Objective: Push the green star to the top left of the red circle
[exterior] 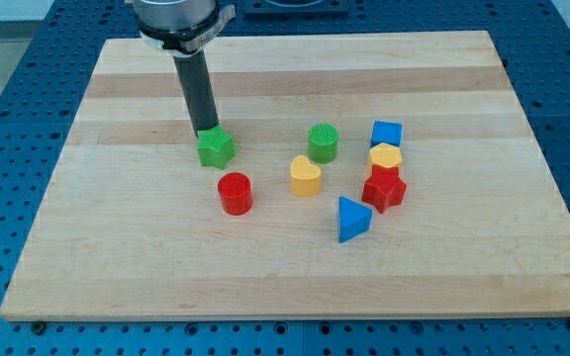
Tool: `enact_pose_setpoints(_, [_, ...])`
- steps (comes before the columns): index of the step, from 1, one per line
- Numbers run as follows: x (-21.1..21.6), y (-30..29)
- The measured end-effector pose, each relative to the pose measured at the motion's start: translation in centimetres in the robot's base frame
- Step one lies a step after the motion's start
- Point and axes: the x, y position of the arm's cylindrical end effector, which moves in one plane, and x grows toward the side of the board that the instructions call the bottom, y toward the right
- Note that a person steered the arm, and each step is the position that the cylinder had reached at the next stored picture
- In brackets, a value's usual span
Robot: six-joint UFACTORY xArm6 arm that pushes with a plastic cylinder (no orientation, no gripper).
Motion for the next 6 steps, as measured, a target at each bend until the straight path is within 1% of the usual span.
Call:
enact_pose_setpoints(1, [0.7,0.0])
enact_pose_setpoints(4, [0.9,0.4])
enact_pose_setpoints(5, [-0.1,0.5])
enact_pose_setpoints(6, [-3.3,1.5])
